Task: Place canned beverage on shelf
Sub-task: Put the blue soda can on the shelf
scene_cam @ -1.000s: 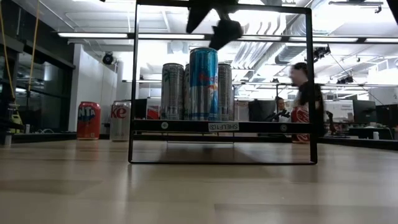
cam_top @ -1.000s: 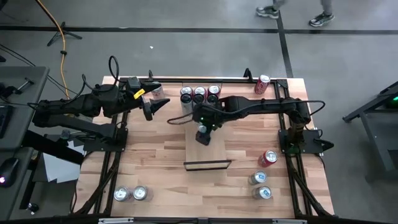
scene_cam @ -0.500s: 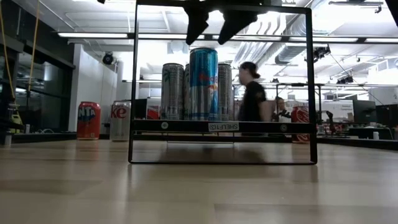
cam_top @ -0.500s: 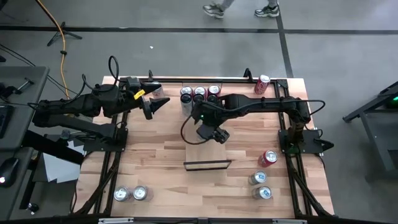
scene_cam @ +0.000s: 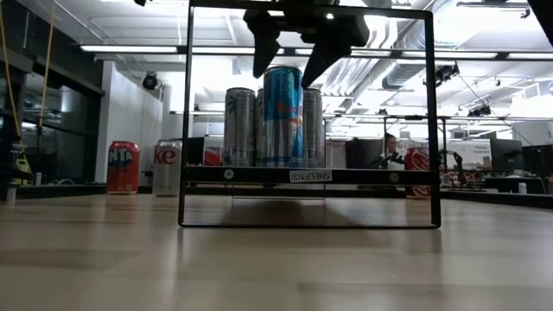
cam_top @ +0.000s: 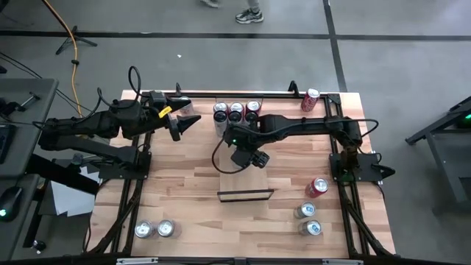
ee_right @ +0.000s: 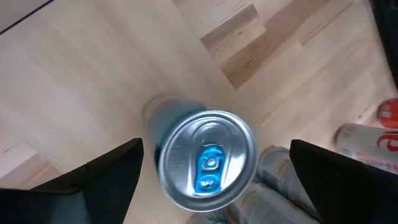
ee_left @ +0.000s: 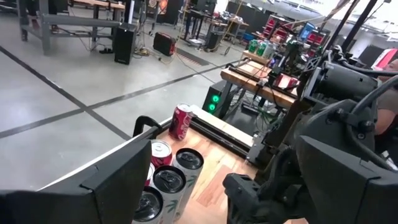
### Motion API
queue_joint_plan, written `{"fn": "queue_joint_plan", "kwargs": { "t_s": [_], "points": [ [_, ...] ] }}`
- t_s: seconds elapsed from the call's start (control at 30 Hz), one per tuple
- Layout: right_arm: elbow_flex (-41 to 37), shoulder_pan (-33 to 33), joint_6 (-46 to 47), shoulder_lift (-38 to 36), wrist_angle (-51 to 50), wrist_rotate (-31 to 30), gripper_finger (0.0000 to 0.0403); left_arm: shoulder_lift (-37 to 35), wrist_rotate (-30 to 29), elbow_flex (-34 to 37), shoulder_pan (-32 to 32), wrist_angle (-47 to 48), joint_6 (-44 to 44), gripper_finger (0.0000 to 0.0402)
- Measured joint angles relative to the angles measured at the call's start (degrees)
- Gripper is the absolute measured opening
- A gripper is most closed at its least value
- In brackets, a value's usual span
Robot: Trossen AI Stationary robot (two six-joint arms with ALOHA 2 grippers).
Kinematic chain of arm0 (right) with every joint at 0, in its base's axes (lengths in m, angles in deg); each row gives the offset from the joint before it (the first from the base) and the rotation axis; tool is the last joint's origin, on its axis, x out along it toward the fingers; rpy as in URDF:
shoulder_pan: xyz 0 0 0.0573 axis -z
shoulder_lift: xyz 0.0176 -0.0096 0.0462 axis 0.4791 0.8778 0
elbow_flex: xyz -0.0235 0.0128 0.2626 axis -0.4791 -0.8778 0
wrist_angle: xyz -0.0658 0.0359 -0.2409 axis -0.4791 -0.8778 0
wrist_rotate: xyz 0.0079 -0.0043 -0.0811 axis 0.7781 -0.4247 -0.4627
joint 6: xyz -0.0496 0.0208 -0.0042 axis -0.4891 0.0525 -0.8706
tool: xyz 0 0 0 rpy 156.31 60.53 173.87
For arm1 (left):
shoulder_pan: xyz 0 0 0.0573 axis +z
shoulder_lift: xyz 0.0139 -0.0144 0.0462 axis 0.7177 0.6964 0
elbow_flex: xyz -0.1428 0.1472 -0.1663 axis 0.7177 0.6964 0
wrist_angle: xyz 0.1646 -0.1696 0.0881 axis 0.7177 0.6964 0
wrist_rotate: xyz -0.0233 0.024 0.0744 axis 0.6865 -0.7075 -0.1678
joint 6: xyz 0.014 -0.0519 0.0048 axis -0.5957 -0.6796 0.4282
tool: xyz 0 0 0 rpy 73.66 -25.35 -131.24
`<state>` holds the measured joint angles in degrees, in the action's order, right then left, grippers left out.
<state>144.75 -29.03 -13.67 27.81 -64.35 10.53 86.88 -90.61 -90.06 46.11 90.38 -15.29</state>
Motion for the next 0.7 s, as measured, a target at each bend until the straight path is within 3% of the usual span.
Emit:
{"fn": "queue_joint_plan", "kwargs": {
  "t_s": [0.17,0.53,0.7],
  "points": [
    [0.0,0.0,0.1,0.7,-0.6,0.5,0.0367,0.2,0.0,0.0,0.0,0.1,0.0,0.0353],
    [0.0,0.0,-1.1,1.5,-1.0,-0.2,0.0273,0.2,0.0,0.0,0.0,1.1,0.0,0.0353],
    [0.0,-0.3,7.0,1.3,-0.5,-3.3,0.0236,0.2,0.0,0.0,0.0,2.7,0.0,0.0353]
  ]
}}
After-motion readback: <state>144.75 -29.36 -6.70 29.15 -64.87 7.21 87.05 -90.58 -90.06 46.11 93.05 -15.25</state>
